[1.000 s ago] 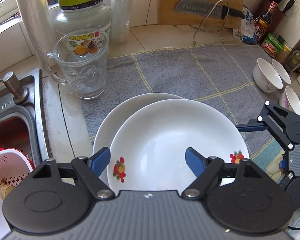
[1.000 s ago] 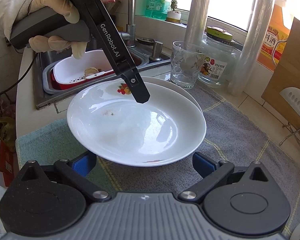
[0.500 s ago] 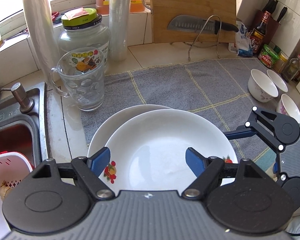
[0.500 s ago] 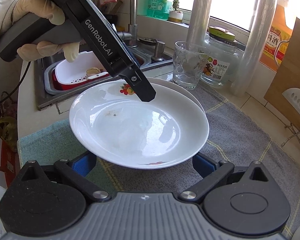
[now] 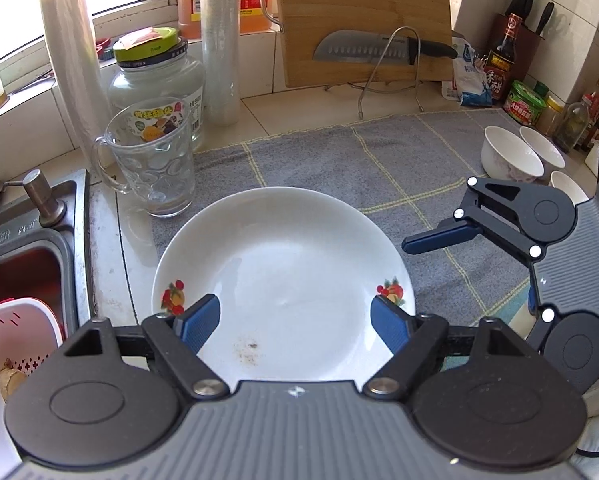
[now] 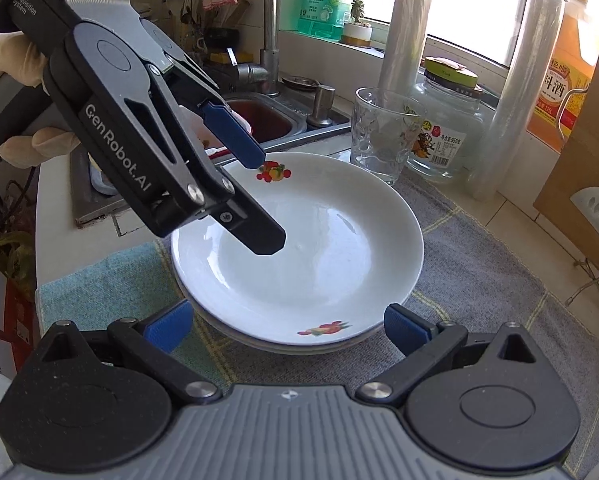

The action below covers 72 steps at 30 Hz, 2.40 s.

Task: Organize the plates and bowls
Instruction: 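Lower the plate onto the stack and open the left gripper, then move the right gripper to the rim of a white pink-patterned bowl, then close the right gripper on the bowl rim and lift the bowl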

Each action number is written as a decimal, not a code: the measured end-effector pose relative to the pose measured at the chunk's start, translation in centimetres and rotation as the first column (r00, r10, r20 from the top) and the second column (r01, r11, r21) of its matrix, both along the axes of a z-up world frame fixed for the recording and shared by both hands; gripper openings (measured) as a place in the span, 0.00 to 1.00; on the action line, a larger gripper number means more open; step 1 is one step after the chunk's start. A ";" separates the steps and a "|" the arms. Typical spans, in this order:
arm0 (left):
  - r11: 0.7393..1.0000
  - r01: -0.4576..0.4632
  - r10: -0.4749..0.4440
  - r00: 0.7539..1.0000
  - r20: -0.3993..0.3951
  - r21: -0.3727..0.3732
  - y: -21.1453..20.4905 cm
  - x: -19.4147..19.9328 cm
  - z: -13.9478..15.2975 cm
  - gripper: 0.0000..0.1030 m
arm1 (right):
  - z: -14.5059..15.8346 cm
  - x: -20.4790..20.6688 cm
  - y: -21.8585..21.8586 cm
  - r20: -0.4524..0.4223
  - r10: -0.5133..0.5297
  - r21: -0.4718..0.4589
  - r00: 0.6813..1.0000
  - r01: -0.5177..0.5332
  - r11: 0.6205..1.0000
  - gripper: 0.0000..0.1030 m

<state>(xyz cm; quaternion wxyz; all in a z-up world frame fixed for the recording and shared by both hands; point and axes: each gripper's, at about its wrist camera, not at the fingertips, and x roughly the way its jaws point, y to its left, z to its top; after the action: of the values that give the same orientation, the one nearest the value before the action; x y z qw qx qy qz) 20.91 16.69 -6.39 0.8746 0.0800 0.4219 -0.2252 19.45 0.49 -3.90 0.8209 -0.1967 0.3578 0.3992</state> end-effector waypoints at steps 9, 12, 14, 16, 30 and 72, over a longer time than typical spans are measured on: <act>0.998 -0.003 0.008 0.995 0.095 -0.059 -0.9 -1.9 -0.1 0.87 | -0.2 -0.9 -2.4 0.010 -0.144 -0.015 0.990 0.144 0.989 1.00; 0.997 0.009 0.001 0.991 0.133 -0.071 -1.9 -2.4 -0.3 0.90 | 0.0 -1.4 -4.1 0.026 -0.239 -0.017 0.971 0.239 0.971 1.00; 0.997 0.022 -0.010 0.986 0.167 -0.071 -2.8 -2.6 -0.2 0.95 | 0.1 -1.8 -5.4 0.040 -0.310 -0.024 0.950 0.311 0.950 1.00; 0.995 0.064 -0.047 0.976 0.210 -0.073 -3.9 -2.9 -0.2 0.97 | 0.3 -2.3 -6.8 0.050 -0.378 -0.033 0.924 0.380 0.925 1.00; 0.956 0.285 -0.258 0.929 0.266 -0.066 -14.8 -2.1 -2.0 0.97 | 2.1 -5.7 -18.4 0.135 -0.671 -0.079 0.729 0.683 0.726 1.00; 0.906 0.424 -0.411 0.871 0.269 0.012 -32.1 2.7 -5.9 0.75 | 0.4 10.2 -33.3 -0.198 -0.515 -0.008 0.834 0.524 0.852 0.76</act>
<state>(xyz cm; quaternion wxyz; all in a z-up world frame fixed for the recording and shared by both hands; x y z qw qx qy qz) 23.63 -15.45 -12.26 0.8554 0.1779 0.2682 -0.4058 29.62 -32.76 -3.45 0.8640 -0.0335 0.4663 0.1867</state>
